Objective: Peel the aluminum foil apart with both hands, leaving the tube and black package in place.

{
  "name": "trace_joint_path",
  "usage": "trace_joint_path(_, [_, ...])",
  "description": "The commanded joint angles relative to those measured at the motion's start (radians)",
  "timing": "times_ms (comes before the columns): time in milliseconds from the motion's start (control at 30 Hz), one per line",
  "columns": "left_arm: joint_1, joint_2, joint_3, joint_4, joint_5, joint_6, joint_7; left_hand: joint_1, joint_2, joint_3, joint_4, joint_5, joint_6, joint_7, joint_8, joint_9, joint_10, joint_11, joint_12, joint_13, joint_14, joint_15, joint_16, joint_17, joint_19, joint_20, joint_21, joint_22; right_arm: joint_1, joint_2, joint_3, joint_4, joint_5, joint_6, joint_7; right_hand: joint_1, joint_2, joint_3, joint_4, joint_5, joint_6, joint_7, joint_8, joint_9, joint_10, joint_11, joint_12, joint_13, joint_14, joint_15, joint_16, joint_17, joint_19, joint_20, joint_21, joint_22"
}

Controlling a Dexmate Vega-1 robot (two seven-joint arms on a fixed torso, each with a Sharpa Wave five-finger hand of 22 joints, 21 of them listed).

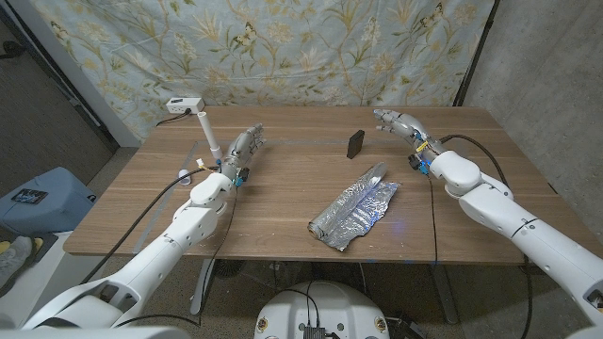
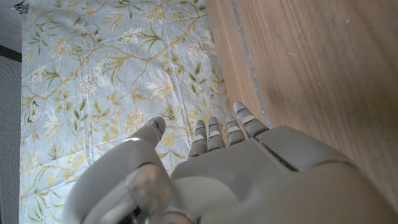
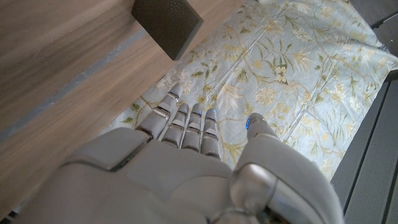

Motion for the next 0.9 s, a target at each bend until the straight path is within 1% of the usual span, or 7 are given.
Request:
trace_joint_path(33, [-0.014,-0.008,0.005,0.023,-0.005,0.003,-0.012,0.01,0.0,0.001,-0.011,0.005,0.0,0.005,0.004,0.005,0.009,0.001,0.007,0.001,0.004,0.005,0.001,0.0,0.01,0.0,-0.003,0.005,-0.021,-0.083,0.002,-0.122,-0.12,-0.052,-0.013,0.015,-0.002,0.004,-0.011,-0.004,0.004,-0.002,0.002,0.005,0.001,-0.005,0.002,0.005,-0.003,-0.015,0.003,0.001,-0.003,-0.008,-0.003,0.003])
trace_joint_path(500, [-0.031,-0.02,0.009,0.055,-0.007,0.0,-0.026,0.017,0.0,0.006,-0.022,0.006,0.001,0.006,0.004,0.005,0.011,0.0,0.008,0.0,0.008,0.006,0.002,-0.001,0.013,0.0,-0.006,0.005,-0.029,-0.152,-0.005,-0.224,-0.294,-0.097,-0.021,0.03,-0.009,0.007,-0.029,-0.005,0.008,-0.005,0.003,0.005,0.006,-0.011,0.003,0.005,0.004,-0.023,0.006,-0.003,-0.002,-0.009,-0.002,0.003])
trace_joint_path(700, [-0.033,-0.021,0.011,0.054,-0.004,0.003,-0.02,0.018,0.001,0.006,-0.025,0.006,0.004,0.006,0.005,0.006,0.013,-0.002,0.008,-0.001,0.009,0.005,0.002,0.0,0.015,0.002,-0.006,0.006,-0.032,-0.171,-0.008,-0.25,-0.353,-0.105,-0.014,0.038,-0.012,0.009,-0.039,-0.005,0.009,-0.004,0.003,0.005,0.006,-0.01,0.003,0.005,0.009,-0.026,0.007,-0.004,0.002,-0.009,-0.001,0.003])
trace_joint_path(767, [-0.032,-0.021,0.011,0.05,-0.003,0.008,-0.014,0.019,0.001,0.006,-0.026,0.006,0.004,0.006,0.005,0.006,0.014,-0.003,0.009,-0.001,0.01,0.007,0.003,0.0,0.017,0.001,-0.006,0.006,-0.033,-0.182,-0.009,-0.264,-0.377,-0.111,-0.008,0.047,-0.018,0.01,-0.049,-0.005,0.01,-0.005,0.003,0.004,0.012,-0.008,0.004,0.005,0.01,-0.026,0.007,-0.006,0.003,-0.009,0.0,0.003])
trace_joint_path(833, [-0.032,-0.023,0.01,0.052,-0.006,0.007,-0.016,0.019,0.001,0.007,-0.027,0.006,0.005,0.006,0.006,0.006,0.014,-0.002,0.009,-0.001,0.011,0.006,0.003,0.0,0.017,0.001,-0.006,0.006,-0.033,-0.196,-0.011,-0.283,-0.408,-0.124,-0.001,0.056,-0.023,0.012,-0.06,-0.005,0.013,0.0,0.004,0.004,0.015,-0.004,0.005,0.005,0.014,-0.02,0.008,-0.008,0.009,-0.002,0.002,0.002])
trace_joint_path(900, [-0.031,-0.022,0.012,0.048,-0.003,0.012,-0.012,0.02,0.001,0.007,-0.029,0.006,0.007,0.006,0.006,0.006,0.017,0.0,0.01,-0.001,0.013,0.006,0.004,0.0,0.018,0.001,-0.006,0.006,-0.037,-0.204,-0.011,-0.294,-0.433,-0.124,-0.004,0.06,-0.026,0.012,-0.066,-0.005,0.013,0.003,0.004,0.004,0.017,-0.001,0.005,0.005,0.018,-0.018,0.009,-0.008,0.013,0.0,0.003,0.002])
